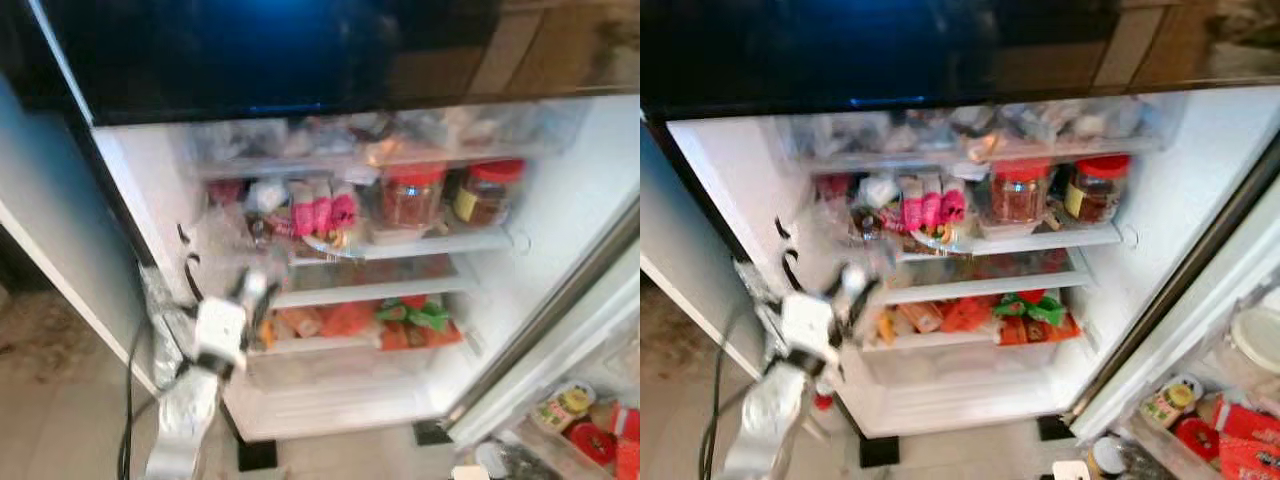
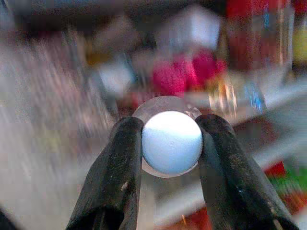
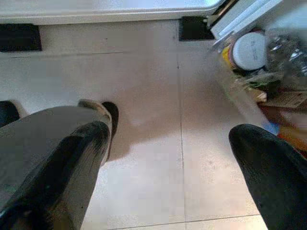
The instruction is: Restocking fridge
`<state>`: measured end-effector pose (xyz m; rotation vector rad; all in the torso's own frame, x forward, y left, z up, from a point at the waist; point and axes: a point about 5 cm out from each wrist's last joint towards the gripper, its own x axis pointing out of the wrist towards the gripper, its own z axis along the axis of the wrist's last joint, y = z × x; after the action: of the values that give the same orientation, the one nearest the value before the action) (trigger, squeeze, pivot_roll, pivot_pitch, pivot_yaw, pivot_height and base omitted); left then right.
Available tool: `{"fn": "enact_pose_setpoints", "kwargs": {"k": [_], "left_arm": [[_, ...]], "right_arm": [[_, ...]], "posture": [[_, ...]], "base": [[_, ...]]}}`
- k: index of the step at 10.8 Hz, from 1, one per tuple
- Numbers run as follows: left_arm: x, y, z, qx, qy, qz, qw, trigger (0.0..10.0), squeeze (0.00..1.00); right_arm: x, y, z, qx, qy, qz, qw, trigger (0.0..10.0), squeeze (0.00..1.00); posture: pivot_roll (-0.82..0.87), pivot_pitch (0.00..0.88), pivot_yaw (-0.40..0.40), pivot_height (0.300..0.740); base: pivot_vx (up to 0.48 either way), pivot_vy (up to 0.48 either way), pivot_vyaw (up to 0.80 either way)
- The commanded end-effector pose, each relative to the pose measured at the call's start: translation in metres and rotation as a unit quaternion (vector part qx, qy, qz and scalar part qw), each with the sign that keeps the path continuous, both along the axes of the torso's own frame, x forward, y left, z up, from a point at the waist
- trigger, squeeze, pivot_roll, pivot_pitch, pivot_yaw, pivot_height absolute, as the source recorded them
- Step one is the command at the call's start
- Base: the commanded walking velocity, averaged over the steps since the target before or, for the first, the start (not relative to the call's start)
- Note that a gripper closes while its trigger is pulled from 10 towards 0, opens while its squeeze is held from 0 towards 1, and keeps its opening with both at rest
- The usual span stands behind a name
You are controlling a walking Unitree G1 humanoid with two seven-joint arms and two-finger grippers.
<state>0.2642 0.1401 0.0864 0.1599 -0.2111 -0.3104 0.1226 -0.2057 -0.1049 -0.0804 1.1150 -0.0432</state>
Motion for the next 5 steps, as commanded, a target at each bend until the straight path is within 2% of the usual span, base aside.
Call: {"fn": "enact_pose_setpoints", "kwargs": {"k": [1, 3, 5], "left_arm": [[-0.002, -0.004, 0.015, 0.004, 0.006, -0.004, 1.000, 10.0, 0.00], [-0.010, -0.001, 0.010, 0.012, 0.030, 0.001, 0.999, 10.0, 0.00], [-0.024, 0.018, -0.017, 0.000, 0.129, 0.057, 0.990, 10.0, 0.00]], "right_arm": [[0.001, 0.001, 0.000, 0.003, -0.002, -0.005, 1.000, 10.0, 0.00], [0.001, 0.001, 0.000, 0.003, -0.002, -0.006, 1.000, 10.0, 0.00], [0.001, 0.002, 0.000, 0.004, -0.002, -0.006, 1.000, 10.0, 0.00]], "posture": [[-0.14, 0.027, -0.035, 0.740], [-0.14, 0.027, -0.033, 0.740], [-0.13, 0.026, -0.031, 0.740]], "base": [[0.000, 0.000, 0.00], [0.000, 0.000, 0.00], [0.000, 0.000, 0.00]]}}
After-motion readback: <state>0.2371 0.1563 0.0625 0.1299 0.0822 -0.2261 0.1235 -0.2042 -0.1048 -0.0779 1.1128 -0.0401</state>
